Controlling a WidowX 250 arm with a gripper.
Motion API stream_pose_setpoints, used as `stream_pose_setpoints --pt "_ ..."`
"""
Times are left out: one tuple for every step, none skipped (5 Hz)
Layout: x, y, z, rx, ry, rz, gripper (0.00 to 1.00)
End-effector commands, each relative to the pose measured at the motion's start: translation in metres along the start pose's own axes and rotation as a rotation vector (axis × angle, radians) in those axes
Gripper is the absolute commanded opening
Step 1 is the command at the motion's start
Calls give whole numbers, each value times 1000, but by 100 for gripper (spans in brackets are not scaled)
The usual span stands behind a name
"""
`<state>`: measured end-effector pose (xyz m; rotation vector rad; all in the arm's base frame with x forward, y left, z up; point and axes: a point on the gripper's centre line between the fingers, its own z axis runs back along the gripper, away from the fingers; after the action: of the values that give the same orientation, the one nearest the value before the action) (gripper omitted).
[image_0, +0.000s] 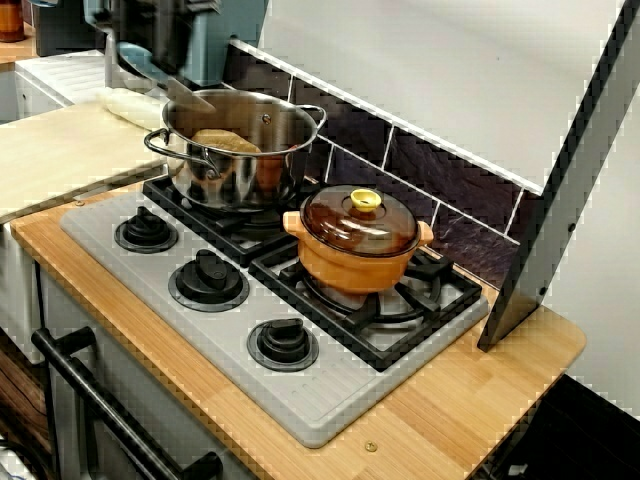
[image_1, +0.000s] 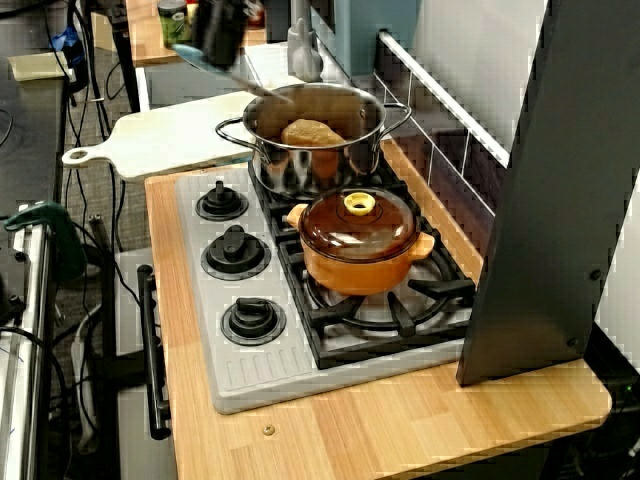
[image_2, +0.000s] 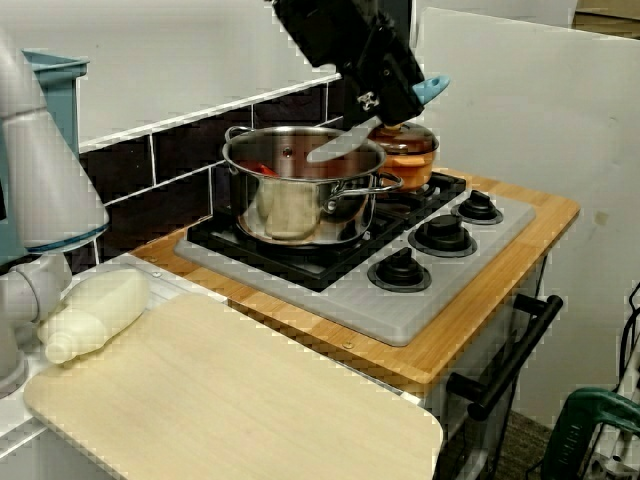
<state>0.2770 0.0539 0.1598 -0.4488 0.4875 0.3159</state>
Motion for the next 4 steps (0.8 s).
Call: stream_pose_setpoints --pt "26 -28 11 14 -44 13 0" --pt "23 -26 11 8 -35 7 0" --pt "-14 -19 10 -1 -25 -43 0" --pt "-43 -14 5 5 -5 -82 0"
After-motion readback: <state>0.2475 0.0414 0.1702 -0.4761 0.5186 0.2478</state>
